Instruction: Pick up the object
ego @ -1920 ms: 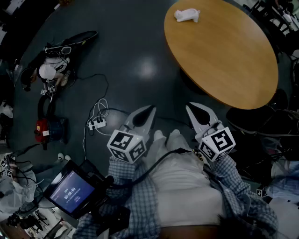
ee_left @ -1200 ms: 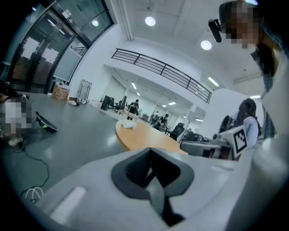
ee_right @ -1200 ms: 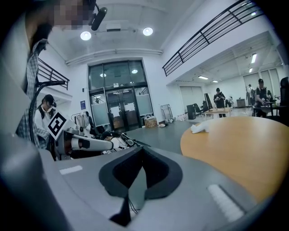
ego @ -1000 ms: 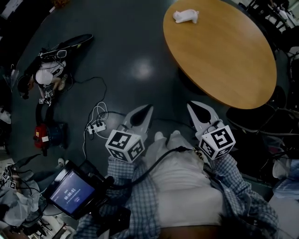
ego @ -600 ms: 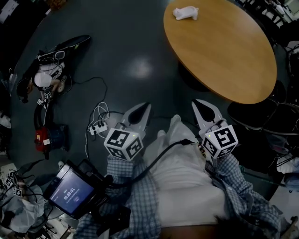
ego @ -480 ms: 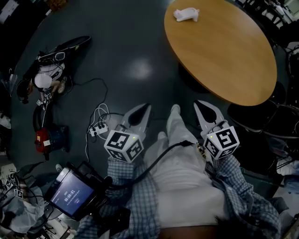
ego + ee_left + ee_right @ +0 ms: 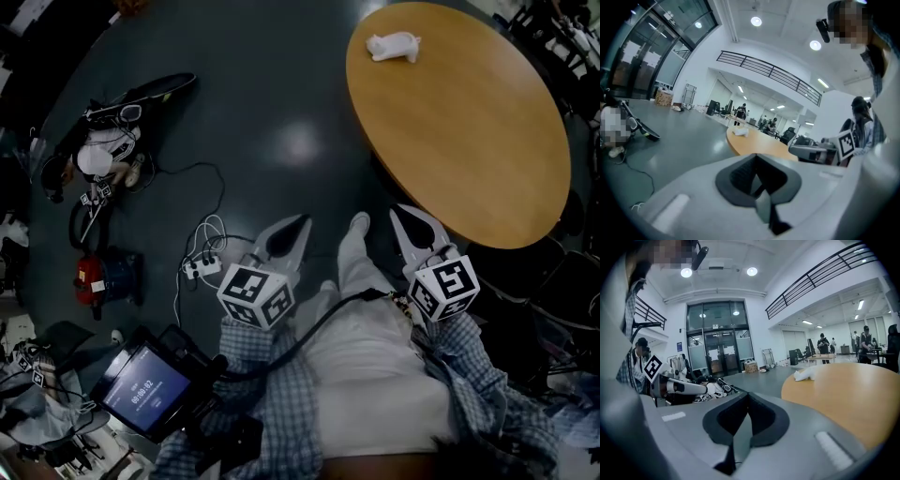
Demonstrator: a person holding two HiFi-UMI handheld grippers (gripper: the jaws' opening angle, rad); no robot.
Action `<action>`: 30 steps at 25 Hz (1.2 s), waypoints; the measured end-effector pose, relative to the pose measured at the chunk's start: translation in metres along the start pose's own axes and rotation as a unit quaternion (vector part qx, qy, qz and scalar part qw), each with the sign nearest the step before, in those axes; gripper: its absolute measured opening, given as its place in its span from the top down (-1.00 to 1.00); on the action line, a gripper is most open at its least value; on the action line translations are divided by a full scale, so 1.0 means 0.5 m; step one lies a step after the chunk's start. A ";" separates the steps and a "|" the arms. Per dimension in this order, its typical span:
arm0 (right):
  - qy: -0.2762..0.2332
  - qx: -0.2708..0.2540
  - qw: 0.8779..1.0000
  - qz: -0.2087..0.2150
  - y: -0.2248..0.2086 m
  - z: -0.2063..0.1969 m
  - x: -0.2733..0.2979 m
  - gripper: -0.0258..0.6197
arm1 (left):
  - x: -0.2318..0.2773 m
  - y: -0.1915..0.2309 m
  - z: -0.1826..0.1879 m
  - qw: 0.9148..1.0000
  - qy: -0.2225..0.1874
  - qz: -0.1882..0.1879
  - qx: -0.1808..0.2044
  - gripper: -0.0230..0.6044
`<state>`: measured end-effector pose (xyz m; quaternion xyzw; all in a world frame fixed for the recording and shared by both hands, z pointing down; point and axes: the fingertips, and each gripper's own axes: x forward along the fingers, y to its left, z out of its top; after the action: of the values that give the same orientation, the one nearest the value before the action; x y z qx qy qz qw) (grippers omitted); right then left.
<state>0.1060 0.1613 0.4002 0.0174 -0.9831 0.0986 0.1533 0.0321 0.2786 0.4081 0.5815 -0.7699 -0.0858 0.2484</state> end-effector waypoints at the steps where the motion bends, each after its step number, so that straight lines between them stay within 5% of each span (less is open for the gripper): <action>1: -0.004 -0.001 1.000 0.002 -0.011 0.010 0.012 0.90 | 0.017 0.001 0.007 1.000 0.002 -0.002 0.004 0.92; 16: -0.019 0.025 0.998 -0.046 -0.295 0.130 0.122 0.90 | 0.357 0.063 0.175 0.998 0.026 -0.019 0.045 0.92; 27: -0.014 0.076 0.988 -0.131 -0.434 0.128 0.147 0.90 | 0.563 0.123 0.201 0.988 0.082 -0.014 0.127 0.91; 30: -0.016 0.091 0.982 -0.163 -0.469 0.139 0.173 0.90 | 0.633 0.143 0.216 0.982 0.106 -0.039 0.152 0.75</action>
<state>0.0180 -0.0828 0.4060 0.1925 -0.9564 0.1609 0.1497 -0.1444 -0.0129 0.4346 0.6476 -0.7204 0.0846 0.2335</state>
